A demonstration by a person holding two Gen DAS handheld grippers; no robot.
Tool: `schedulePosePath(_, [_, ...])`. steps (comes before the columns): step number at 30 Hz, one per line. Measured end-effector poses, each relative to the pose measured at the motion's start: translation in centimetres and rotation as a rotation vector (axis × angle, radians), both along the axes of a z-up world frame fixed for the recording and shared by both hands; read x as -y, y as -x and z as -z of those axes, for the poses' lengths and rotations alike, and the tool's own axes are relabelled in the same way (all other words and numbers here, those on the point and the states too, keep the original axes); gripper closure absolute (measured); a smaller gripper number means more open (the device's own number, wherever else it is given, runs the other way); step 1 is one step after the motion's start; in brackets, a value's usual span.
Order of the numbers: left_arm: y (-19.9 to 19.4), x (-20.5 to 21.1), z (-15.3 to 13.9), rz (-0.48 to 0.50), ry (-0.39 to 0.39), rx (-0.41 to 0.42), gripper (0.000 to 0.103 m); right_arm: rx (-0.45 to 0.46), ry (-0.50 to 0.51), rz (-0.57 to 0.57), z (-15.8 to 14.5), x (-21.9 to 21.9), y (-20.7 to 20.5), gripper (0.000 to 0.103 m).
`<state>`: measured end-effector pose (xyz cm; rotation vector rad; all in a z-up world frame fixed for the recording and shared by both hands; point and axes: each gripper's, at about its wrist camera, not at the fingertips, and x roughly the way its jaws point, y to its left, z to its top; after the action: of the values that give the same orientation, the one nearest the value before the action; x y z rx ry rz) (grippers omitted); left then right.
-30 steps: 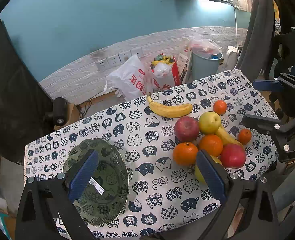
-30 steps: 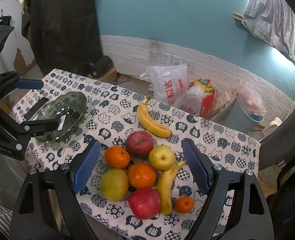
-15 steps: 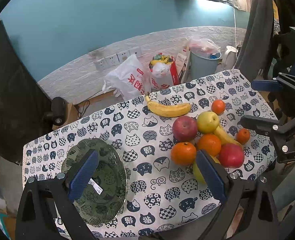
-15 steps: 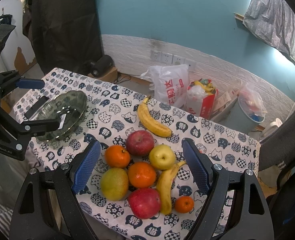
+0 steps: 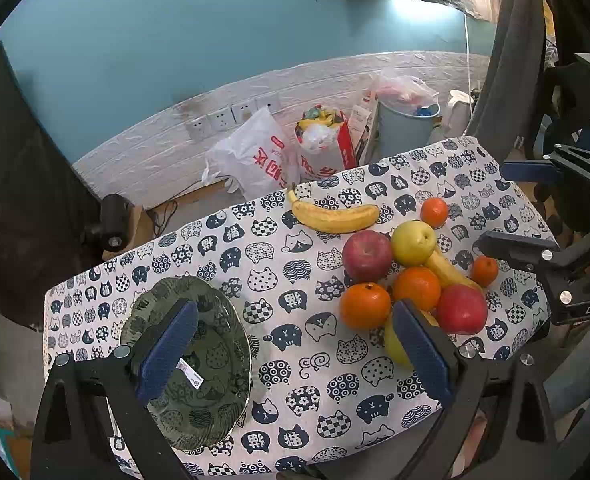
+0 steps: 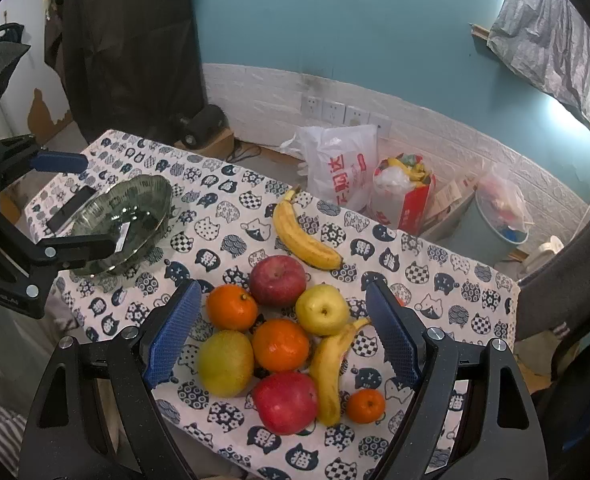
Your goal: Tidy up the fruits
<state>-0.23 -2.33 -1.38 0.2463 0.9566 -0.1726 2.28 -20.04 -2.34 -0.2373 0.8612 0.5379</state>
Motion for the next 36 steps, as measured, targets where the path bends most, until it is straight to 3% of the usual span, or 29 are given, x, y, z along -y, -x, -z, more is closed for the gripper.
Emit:
schedulePosePath(8, [-0.2,0.1,0.5,0.006,-0.015,-0.006,0.004,-0.007,0.019,-0.004,0.2,0.0,-0.1,0.02])
schedulePosePath(14, [-0.8,0.2,2.5,0.02,-0.042,-0.045,0.004,-0.039,0.06,-0.001,1.2,0.5,-0.7,0.02])
schedulePosePath(23, [-0.8,1.3,6.3,0.058,-0.041,-0.169,0.004,-0.163,0.142,0.011,5.8,2.7,-0.9,0.02])
schedulePosePath(36, [-0.6,1.8,10.4,0.067,-0.031,-0.291,0.004,-0.305,0.26,-0.103,12.1,1.8,1.1,0.02])
